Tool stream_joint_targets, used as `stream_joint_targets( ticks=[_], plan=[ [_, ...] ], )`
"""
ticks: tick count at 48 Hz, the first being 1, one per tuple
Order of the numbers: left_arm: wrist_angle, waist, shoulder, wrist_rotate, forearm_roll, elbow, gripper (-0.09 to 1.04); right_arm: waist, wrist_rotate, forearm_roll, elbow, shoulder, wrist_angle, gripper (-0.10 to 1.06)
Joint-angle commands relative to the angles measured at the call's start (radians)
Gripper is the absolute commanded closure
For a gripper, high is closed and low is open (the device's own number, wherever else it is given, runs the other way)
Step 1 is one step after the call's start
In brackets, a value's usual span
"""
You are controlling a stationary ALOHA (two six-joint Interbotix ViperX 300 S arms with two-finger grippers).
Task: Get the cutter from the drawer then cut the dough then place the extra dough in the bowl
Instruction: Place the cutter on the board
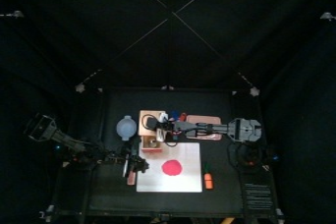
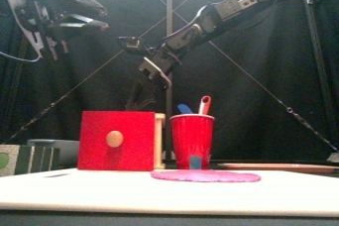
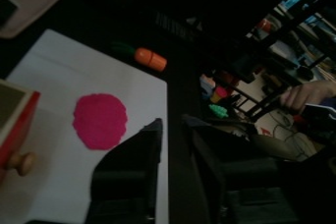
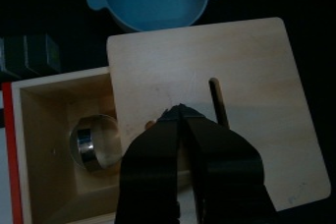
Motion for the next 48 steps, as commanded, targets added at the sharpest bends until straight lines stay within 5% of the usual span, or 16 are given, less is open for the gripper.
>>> stream_joint_targets(
  ticks=[1,10,23,48],
  plan=[
    [-0.009,0.061,-0.072,0.018,0.066,0.043,0.57,0.031,-0.002,0.009,-0.021,-0.078,0.006,0.92],
    [-0.02,0.158,-0.193,0.098,0.212,0.118,0.63,0.078,-0.014,0.017,-0.011,-0.114,0.009,0.81],
    [-0.031,0.259,-0.314,0.245,0.414,0.163,0.63,0.092,0.002,0.051,-0.012,-0.092,0.041,0.32],
    [-0.031,0.29,-0.321,0.27,0.417,0.187,0.63,0.083,-0.002,0.06,-0.104,0.025,0.143,0.32]
  ],
)
